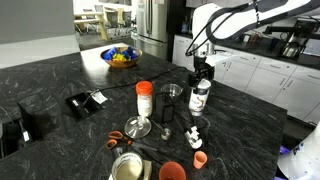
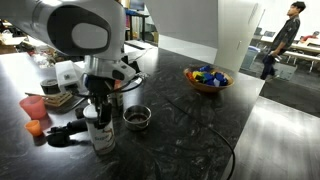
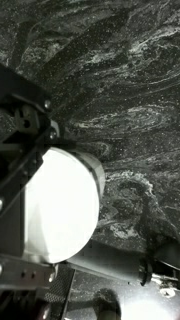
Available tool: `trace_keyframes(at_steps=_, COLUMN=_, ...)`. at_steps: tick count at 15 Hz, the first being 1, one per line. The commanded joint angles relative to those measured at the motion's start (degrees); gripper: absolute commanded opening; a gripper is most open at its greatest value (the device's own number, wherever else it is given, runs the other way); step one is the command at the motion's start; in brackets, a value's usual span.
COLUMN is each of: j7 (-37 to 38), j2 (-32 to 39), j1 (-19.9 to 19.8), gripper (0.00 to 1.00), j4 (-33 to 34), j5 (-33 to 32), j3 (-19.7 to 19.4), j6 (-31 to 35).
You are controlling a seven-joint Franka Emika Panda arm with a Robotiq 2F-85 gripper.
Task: Move the tin of sugar to the left
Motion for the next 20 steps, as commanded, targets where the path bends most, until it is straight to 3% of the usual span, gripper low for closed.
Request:
trace_keyframes(at_steps=1, j7=0.5, j2=-0.5, j1=-0.2, gripper=0.59, j4=0.5, j5=0.3, j3=0.2, j6=0.0)
trace_keyframes(at_steps=9, j7=4.3, j2=-5.6, j1=0.7, gripper=0.59, j4=4.4, j5=-1.6, j3=1.8, j6=-4.8)
trace_keyframes(at_steps=13, j7=2.3, j2=-8.8, j1=1.7, gripper=0.59, j4=7.0, j5=-0.3, j3=3.4, j6=-7.5)
trace_keyframes(at_steps=20, j7=-2.0, j2=-8.9, j1=5.6, gripper=0.59, j4=8.6, j5=0.3, j3=7.8, j6=-6.8)
